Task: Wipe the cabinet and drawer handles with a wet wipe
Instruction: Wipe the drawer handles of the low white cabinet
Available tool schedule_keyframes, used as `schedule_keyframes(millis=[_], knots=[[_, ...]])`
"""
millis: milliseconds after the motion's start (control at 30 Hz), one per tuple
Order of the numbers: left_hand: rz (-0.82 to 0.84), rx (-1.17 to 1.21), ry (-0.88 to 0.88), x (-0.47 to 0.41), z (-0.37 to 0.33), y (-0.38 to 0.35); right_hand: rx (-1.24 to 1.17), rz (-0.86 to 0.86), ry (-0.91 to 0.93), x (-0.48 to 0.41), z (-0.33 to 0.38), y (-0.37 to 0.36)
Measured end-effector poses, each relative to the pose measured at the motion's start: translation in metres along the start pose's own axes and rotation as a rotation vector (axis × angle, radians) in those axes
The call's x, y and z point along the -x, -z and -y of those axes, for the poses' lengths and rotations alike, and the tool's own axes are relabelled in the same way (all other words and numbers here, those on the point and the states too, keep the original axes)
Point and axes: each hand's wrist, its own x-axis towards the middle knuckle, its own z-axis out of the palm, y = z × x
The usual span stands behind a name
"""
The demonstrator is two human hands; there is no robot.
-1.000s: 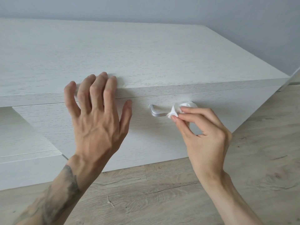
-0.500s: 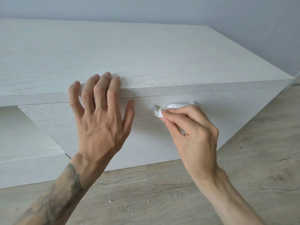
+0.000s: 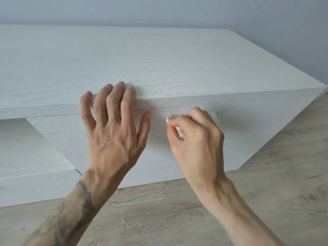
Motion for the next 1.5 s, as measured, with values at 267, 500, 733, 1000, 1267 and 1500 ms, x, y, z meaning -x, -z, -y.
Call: schedule_keyframes(millis=[267, 500, 733, 1000, 1267, 1500], knots=[[0.001, -0.007, -0.003, -0.001, 0.001, 0.001, -0.007, 0.006, 0.01, 0.008, -0.001, 0.003], [-0.007, -0.008, -0.009, 0.0, 0.003, -0.001, -0.024, -0.011, 0.044, 0.004, -0.008, -0.005], [-0.013, 0.007, -0.007, 0.001, 0.003, -0.003, -0.027, -0.05, 0.052, 0.002, -0.008, -0.011], [-0.01, 0.004, 0.002, 0.001, 0.002, -0.002, 0.015, -0.073, 0.116, 0.005, -0.012, -0.007], [-0.016, -0.008, -0.005, 0.001, 0.003, -0.003, -0.07, -0.102, 0.182, 0.016, -0.024, -0.003], [-0.024, 0.004, -0.015, 0.0, 0.006, -0.003, -0.099, -0.075, 0.234, 0.015, -0.033, -0.004]])
